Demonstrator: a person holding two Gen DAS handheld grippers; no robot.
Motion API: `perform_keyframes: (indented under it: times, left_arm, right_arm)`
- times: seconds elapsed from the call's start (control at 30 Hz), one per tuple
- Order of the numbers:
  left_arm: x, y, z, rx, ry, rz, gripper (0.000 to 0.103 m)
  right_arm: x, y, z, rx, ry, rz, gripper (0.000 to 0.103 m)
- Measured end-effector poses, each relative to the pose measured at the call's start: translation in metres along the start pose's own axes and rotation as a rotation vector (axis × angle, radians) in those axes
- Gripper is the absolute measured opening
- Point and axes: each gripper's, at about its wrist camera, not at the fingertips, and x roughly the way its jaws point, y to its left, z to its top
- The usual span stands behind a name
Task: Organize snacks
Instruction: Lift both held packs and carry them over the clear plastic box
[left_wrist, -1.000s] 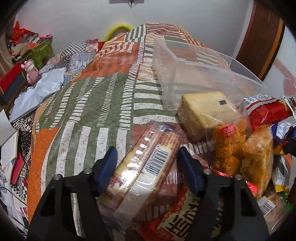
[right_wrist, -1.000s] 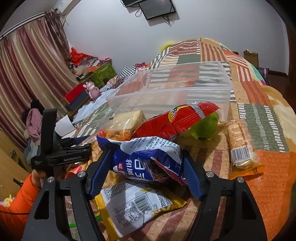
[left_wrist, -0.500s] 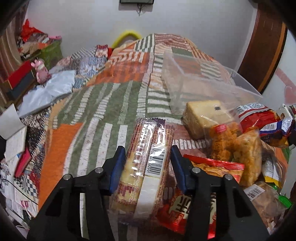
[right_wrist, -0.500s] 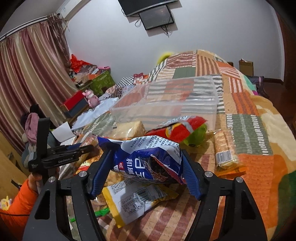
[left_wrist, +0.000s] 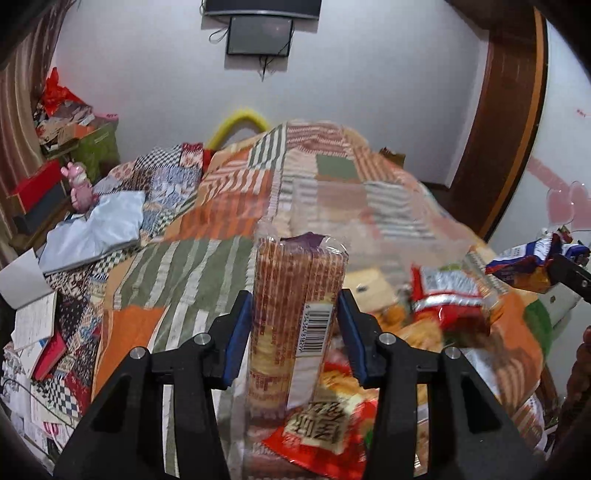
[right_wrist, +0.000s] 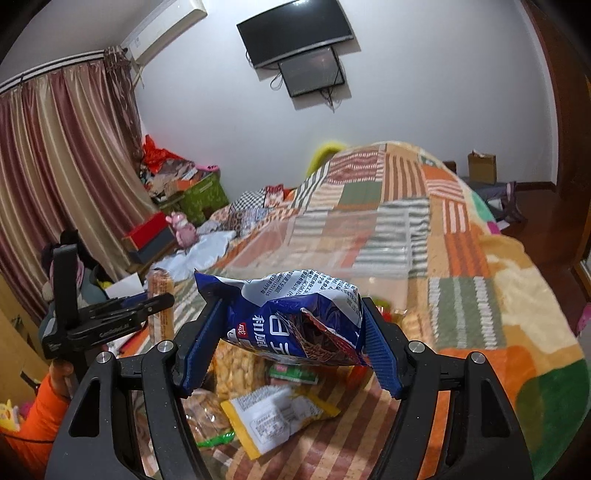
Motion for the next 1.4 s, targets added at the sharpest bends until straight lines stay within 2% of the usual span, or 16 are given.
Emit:
perform_keyframes:
  times: [0.37,0.87,1.1,1.4]
  left_arm:
    - [0.004,-0.020,0.038,-0.004,-0.070,-0.055,0.045]
    - [0.030,-0.040,0.094,-0.004,-0.140,-0.086,0.045]
    - [0.064,-0.043,0.104,-0.004,-0.119,-0.072,0.045]
    - [0.113,-0.049,0.094,0.043,0.013,-0.060,0.045]
  right_arm:
    - [0.009,-0.014,0.027,-0.018,-0.051,-0.039,0.069]
    - [0.056,-0.033,0.059,-0.026,-0.030,-0.085,0.069]
    - [0.083,-0.036,0.064,-0.029,0.006,-0.089,0.069]
    - [0.125,-0.039,0.057,-0.057,0.116,-0.097,0.069]
